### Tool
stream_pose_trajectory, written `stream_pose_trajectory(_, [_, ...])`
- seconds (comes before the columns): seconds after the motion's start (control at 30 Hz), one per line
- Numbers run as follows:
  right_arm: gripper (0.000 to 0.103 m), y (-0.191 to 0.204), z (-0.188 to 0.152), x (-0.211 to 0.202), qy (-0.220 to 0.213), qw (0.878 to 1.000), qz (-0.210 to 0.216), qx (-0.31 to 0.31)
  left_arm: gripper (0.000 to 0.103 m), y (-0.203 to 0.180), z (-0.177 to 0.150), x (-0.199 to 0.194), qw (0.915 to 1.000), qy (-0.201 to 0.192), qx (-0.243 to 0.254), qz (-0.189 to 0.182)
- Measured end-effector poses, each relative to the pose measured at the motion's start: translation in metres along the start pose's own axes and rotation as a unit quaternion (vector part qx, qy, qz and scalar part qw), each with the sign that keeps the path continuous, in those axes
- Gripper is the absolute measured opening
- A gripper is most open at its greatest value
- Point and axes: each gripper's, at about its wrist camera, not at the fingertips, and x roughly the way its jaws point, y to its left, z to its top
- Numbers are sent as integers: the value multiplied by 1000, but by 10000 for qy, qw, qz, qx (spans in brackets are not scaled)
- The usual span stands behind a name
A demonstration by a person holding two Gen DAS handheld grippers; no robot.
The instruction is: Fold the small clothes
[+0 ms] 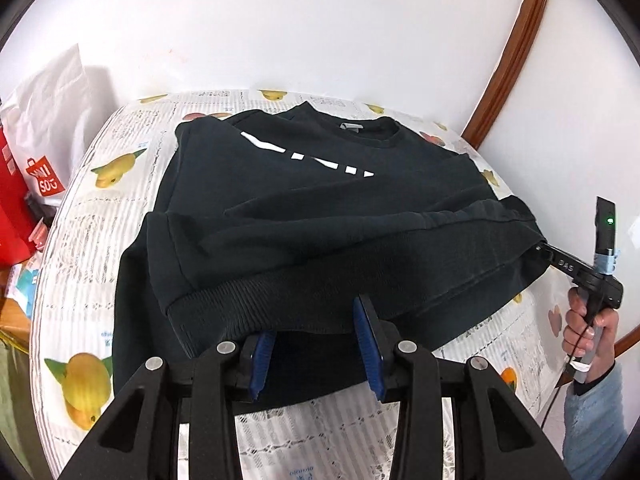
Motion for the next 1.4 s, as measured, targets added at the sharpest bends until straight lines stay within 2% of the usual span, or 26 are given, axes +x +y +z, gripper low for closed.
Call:
stream_pose_trajectory(0.3, [9,-2,26,5,-172,9996,178,118,36,2,29,1,9997,-243,-30,-10])
stream_pose_trajectory(0.63, [10,6,65,29,-253,9995,174,71,36,1,76,18,9983,-416,335,238])
stream_pose_trajectory(0.73, [11,9,79,45,-195,9998,72,24,36,6,92,28,9985,-458,266,164])
stream_pose_trajectory(0.8, [12,10,88,58,-118,9999,-35,-33,37,6,102,28,9974,-636,323,-26])
stream_pose_trajectory(1.0, [13,13,103,89,70,9956,-821,-453,38,6,119,23,9959,-804,413,37])
stream_pose_trajectory(1.07, [17,4,106,88,43,9968,-717,-351,41,10,119,22,9958,-811,417,121])
stream_pose_trajectory(1.13, [30,-6,108,83,-33,9979,-611,-209,45,17,117,22,9955,-832,405,227])
stream_pose_trajectory(1.3, [47,-26,111,80,-70,9971,-724,-209,49,41,110,34,9964,-584,279,545])
stream_pose_trajectory(1.4, [48,-37,113,87,62,9968,-778,-171,49,56,108,51,9964,-307,195,769])
